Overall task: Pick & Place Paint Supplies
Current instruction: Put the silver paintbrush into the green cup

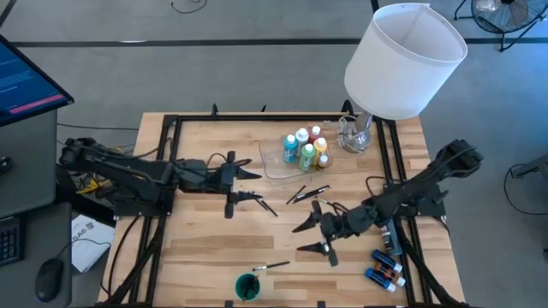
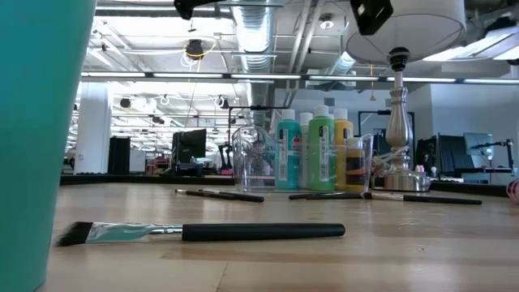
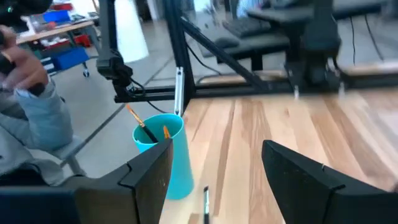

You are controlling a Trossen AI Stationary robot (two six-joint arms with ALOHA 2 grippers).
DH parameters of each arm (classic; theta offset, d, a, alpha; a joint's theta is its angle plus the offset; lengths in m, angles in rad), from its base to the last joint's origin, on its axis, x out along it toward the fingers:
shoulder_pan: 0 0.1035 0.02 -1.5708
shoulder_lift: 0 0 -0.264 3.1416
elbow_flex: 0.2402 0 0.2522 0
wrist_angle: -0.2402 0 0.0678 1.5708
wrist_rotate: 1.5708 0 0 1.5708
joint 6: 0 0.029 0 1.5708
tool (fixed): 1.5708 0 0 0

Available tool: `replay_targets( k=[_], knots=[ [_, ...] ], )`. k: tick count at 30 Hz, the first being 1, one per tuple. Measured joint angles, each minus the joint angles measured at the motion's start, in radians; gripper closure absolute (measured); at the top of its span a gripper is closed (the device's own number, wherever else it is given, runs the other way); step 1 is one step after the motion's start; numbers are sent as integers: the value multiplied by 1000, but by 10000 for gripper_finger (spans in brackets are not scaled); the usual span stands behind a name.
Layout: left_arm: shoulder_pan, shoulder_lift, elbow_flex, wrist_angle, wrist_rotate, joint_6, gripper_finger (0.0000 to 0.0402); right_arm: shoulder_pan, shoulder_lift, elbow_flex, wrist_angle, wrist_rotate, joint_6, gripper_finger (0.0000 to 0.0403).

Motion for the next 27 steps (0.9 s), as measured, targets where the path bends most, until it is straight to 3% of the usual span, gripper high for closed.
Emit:
replay_targets(
  k=[6,11,19,27],
  knots=[
    [0,-58,-53,51,7,0,238,-11,-138,56,-300,1,191,163],
    [0,-62,-56,58,8,0,238,16,-218,55,-516,1,463,163],
    [0,-62,-56,66,7,0,238,137,-200,53,-837,-17,949,163],
    [0,-61,-56,71,7,-7,238,244,-192,54,-934,-133,1256,163]
  ],
)
